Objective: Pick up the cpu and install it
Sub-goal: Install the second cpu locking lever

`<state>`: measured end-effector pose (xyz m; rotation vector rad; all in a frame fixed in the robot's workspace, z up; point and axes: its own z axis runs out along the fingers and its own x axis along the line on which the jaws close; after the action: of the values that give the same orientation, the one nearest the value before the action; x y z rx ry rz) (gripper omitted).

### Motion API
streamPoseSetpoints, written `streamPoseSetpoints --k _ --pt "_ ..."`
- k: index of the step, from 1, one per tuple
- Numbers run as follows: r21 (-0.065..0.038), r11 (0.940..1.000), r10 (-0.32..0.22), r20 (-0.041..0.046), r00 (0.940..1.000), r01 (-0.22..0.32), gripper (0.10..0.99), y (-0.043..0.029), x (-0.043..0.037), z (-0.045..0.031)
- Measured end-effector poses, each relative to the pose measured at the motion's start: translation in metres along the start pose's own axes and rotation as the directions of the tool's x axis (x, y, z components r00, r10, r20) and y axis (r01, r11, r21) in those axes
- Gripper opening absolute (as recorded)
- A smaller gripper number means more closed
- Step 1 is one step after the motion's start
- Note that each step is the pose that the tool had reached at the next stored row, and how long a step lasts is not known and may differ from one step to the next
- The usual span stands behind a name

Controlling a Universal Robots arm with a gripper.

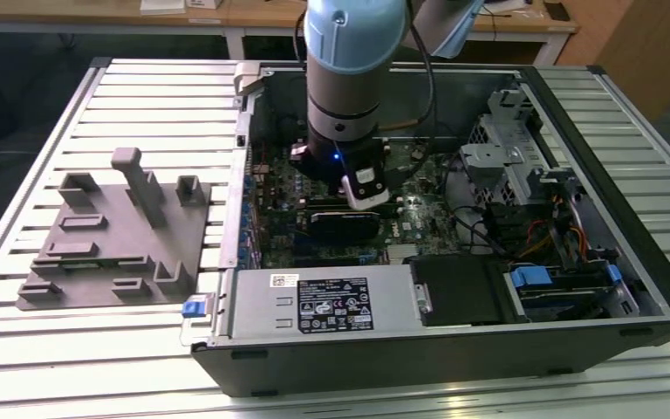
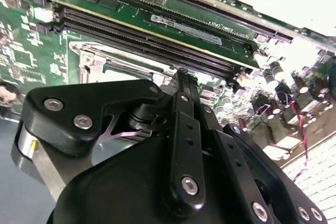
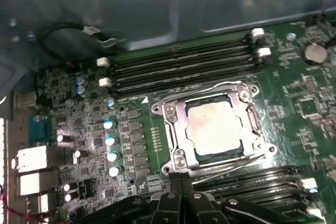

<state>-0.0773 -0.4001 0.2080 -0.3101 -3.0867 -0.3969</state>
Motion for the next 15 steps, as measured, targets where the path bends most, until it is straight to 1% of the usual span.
streamPoseSetpoints --k 1,3,7,9,10,13,15 --pt "0.000 1.0000 -0.010 -0.0025 1.0000 0.010 0.106 -0.0002 0.0000 0.0005" --pt "0.001 0.9998 -0.018 -0.0048 0.9998 0.018 0.106 -0.0007 -0.0003 0.0010" --pt "0.001 0.9998 -0.021 -0.0055 0.9998 0.021 0.106 0.0003 -0.0065 0.0020" --pt "0.000 0.9998 -0.022 -0.0057 0.9997 0.022 0.106 0.0003 -0.0079 0.0026" --pt "-0.003 0.9997 -0.023 -0.0068 0.9997 0.023 0.106 0.0000 -0.0080 0.0031" --pt "-0.022 0.9994 -0.027 -0.0110 0.9996 0.027 0.106 -0.0016 -0.0084 0.0054" --pt "-0.030 0.9992 -0.028 -0.0128 0.9995 0.028 0.106 -0.0043 -0.0088 0.0064"
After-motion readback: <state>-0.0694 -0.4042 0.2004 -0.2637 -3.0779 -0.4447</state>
